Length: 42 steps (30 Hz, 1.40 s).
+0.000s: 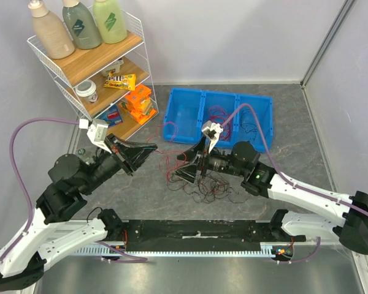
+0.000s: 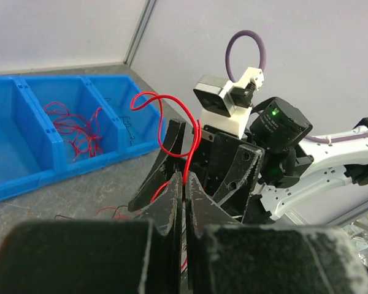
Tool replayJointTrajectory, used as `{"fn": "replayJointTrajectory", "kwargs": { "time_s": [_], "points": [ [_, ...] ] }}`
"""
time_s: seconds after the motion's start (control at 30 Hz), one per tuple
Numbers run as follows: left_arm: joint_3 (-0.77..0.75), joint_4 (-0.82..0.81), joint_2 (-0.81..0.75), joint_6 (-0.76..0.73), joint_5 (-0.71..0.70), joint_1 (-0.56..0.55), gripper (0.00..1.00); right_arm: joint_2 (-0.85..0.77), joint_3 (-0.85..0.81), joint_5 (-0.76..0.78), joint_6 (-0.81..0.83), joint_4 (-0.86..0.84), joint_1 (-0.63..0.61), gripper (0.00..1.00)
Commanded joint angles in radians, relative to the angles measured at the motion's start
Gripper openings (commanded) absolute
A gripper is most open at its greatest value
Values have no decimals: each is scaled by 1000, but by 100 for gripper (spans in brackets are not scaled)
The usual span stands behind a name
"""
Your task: Untangle the cables
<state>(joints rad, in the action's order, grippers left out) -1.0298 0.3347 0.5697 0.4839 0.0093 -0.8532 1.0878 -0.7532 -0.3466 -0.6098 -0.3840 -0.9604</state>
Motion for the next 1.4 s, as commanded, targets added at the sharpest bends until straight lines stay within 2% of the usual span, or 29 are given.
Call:
{"fn": "replayJointTrajectory", "kwargs": {
  "time_s": [0.0, 0.1, 0.17, 0.37, 0.53, 0.67, 0.77, 0.93, 1.0, 1.17, 1.27, 1.3, 1.33, 1.37],
  "points": [
    [13, -49, 15, 32, 17, -1, 2, 38, -28, -59, -74, -151, -9, 82],
    [31, -65, 15, 35, 20, -1, 2, 34, -20, -26, -70, -129, -8, 79],
    [37, -71, 15, 36, 17, -1, 2, 20, -18, 15, -41, -54, -8, 78],
    [45, -69, 22, 41, 21, -1, 2, -41, 41, 25, 27, 43, -8, 80],
    [50, -68, 25, 44, 34, -1, 2, -103, 113, -57, 15, -24, -9, 86],
    [63, -79, 32, 59, 61, -1, 2, -132, 98, 48, -2, 0, -9, 88],
    [74, -91, 33, 79, 84, -1, 2, -111, 58, 161, -16, 54, -8, 89],
    [82, -100, 33, 110, 116, -1, 2, -20, 6, 104, -36, 33, -6, 82],
    [92, -112, 30, 120, 124, -1, 2, -2, 11, 84, -50, 7, -8, 74],
    [119, -103, 48, 128, 87, -1, 2, -20, 31, 75, -64, 8, -9, 26],
    [132, -36, 94, 125, -30, -3, 2, -78, 28, 176, -27, 118, -8, 5],
    [143, -4, 119, 137, -82, -1, 2, -98, 23, 222, -12, 157, -8, 0],
    [152, 21, 143, 154, -113, 0, 2, -118, 15, 275, 1, 187, -8, 0],
    [160, 32, 172, 162, -108, -3, 8, -132, 6, 317, 14, 219, -8, 0]
  ]
}}
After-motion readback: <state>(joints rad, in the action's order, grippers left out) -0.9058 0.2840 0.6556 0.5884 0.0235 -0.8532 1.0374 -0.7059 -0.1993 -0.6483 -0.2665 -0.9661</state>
